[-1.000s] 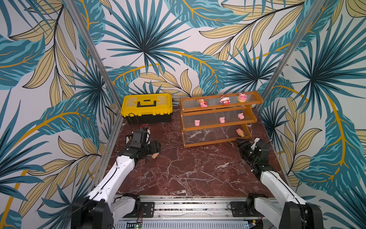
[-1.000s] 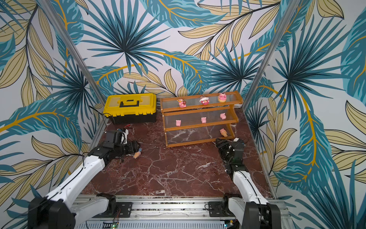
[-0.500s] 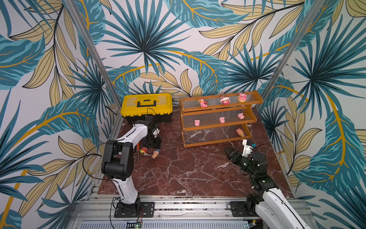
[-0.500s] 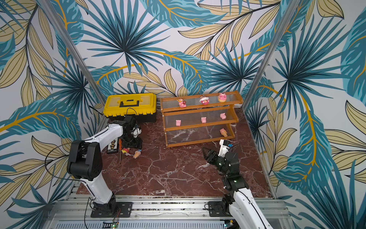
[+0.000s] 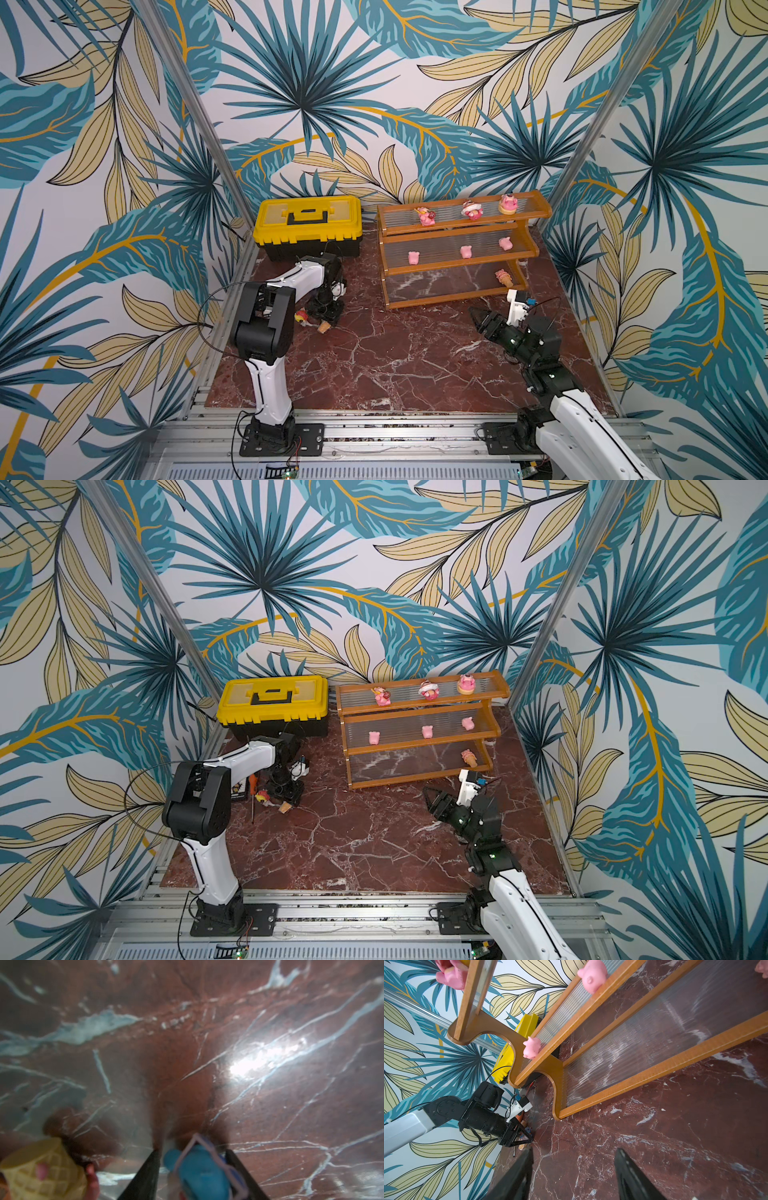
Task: Organize plastic toys on shelves
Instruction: Pick up the plastic toy at the center of the board, then place the plastic toy on the shelf.
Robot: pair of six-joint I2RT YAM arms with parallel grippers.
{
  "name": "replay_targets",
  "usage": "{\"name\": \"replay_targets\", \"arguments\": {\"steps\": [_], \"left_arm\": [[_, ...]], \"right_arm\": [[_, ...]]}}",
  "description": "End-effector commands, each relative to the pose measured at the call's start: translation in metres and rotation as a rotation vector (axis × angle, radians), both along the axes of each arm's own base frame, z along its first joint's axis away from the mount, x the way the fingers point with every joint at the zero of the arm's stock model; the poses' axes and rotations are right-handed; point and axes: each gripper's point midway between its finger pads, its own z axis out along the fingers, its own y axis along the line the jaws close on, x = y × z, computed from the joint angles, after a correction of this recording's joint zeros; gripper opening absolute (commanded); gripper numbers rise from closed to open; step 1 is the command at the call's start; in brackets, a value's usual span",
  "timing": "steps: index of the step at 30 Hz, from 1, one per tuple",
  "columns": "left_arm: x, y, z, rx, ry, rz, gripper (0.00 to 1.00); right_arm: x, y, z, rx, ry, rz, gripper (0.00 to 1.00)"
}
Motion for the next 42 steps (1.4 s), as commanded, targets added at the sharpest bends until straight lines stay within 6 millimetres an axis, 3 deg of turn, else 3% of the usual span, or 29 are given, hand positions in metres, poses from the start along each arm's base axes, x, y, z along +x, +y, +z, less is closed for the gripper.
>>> {"name": "replay_targets", "arguments": {"steps": [1, 3, 5, 8, 11, 14, 17, 19, 21, 24, 27, 34, 42], "left_arm": [[0.009, -0.006, 0.006, -0.030, -0.018, 0.010, 0.41], [0.009, -0.007, 0.009, -0.045, -0.022, 0.030, 0.31], [0.011, -0.007, 0.017, -0.070, -0.046, 0.068, 0.29], [0.015, -0.011, 0.047, -0.161, -0.133, 0.167, 0.27], [0.017, -0.027, 0.103, -0.370, -0.275, 0.322, 0.23], [0.013, -0.055, 0.172, -0.720, -0.435, 0.498, 0.23], [0.006, -0.077, 0.242, -1.125, -0.577, 0.680, 0.23], [-0.004, -0.082, 0.271, -1.300, -0.647, 0.803, 0.22], [-0.012, -0.088, 0.287, -1.386, -0.653, 0.874, 0.22], [-0.021, -0.102, 0.300, -1.447, -0.638, 0.922, 0.22], [-0.026, -0.116, 0.306, -1.487, -0.616, 0.938, 0.22], [-0.030, -0.139, 0.308, -1.555, -0.566, 0.935, 0.22], [-0.033, -0.159, 0.302, -1.577, -0.491, 0.896, 0.22]], "right_arm": [[0.001, 0.006, 0.015, 0.006, -0.045, 0.033, 0.64], [-0.001, 0.008, 0.019, 0.011, -0.048, 0.042, 0.63], [-0.003, 0.011, 0.024, 0.013, -0.056, 0.064, 0.63], [-0.012, 0.022, 0.035, 0.008, -0.077, 0.128, 0.63], [-0.022, 0.040, 0.045, -0.001, -0.111, 0.206, 0.63], [-0.031, 0.065, 0.053, 0.008, -0.154, 0.279, 0.63], [-0.040, 0.103, 0.065, 0.027, -0.208, 0.365, 0.65], [-0.045, 0.137, 0.079, 0.031, -0.241, 0.434, 0.68], [-0.051, 0.172, 0.096, 0.045, -0.278, 0.507, 0.71], [-0.056, 0.216, 0.123, 0.121, -0.312, 0.582, 0.73], [-0.049, 0.235, 0.133, 0.167, -0.307, 0.582, 0.75], [-0.039, 0.242, 0.132, 0.191, -0.278, 0.558, 0.76], [-0.016, 0.235, 0.146, 0.201, -0.298, 0.469, 0.62]]}}
